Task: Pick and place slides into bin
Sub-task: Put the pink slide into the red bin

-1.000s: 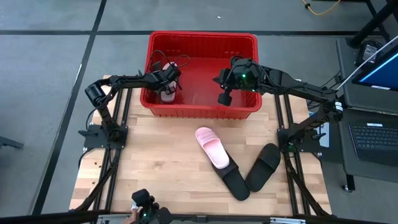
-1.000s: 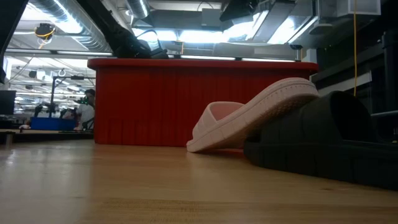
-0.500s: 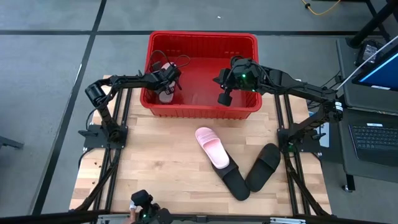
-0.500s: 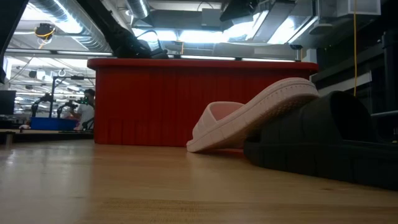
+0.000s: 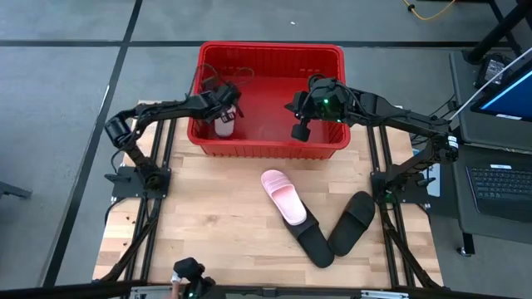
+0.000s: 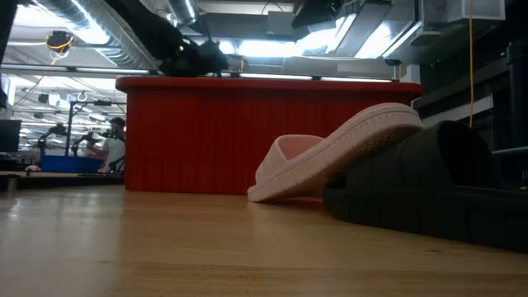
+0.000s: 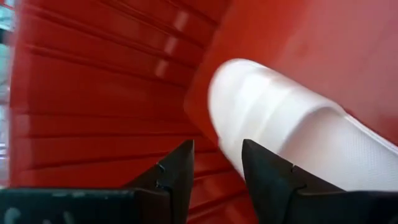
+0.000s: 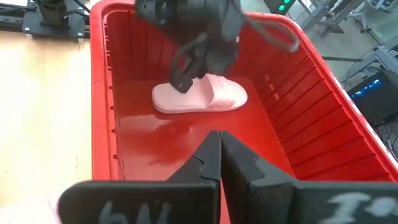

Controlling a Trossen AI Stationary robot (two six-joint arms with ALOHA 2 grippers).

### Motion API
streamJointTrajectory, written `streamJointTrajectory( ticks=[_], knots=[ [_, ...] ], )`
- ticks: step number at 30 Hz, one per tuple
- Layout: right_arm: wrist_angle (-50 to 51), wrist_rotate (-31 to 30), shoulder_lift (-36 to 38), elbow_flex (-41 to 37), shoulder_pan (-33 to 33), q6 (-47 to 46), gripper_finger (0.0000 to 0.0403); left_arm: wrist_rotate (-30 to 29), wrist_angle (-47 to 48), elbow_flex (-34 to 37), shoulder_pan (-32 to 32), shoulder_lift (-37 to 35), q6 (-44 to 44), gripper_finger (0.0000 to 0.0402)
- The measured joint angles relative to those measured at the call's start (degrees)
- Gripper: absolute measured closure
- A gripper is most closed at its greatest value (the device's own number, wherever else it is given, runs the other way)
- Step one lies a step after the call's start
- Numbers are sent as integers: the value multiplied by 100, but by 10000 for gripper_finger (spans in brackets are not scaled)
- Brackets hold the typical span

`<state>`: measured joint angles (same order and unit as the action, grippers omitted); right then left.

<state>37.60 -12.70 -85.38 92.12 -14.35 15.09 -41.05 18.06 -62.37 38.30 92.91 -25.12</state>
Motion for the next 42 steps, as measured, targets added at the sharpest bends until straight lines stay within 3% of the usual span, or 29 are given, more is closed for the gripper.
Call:
streamJointTrajectory(
  ticks=[7, 10, 15, 20, 25, 28, 32, 36, 42],
  knots=[
    [0, 58, 0, 0, 4, -2, 397, 5, 504, 0, -35, -933, 22, 275],
    [-32, 363, 0, 0, 4, 6, 397, 69, 783, 0, -159, -1437, 202, 280],
    [-96, 1228, 0, 0, 4, 44, 397, 819, 817, 0, -584, -2345, 158, 305],
    [-225, 1297, 0, 0, 7, 50, 397, 1658, 614, 0, -1041, -3231, 145, 360],
    [-575, 1297, 2, 3, 123, 66, 397, 1876, 626, 0, -1430, -3905, 181, 397],
    [-677, 1299, 2, 9, 258, 232, 397, 2178, 743, 0, -1666, -4193, 188, 400],
    [-636, 1346, 4, 9, 584, 497, 397, 3055, 1083, 0, -1960, -4436, 378, 400],
    [-308, 1913, 51, 9, 947, 754, 397, 3858, 1365, 0, -2276, -4550, 784, 401],
    [417, 1982, 184, 9, 1538, 286, 397, 4318, 1174, 162, -2908, -4560, 975, 401]
  ],
)
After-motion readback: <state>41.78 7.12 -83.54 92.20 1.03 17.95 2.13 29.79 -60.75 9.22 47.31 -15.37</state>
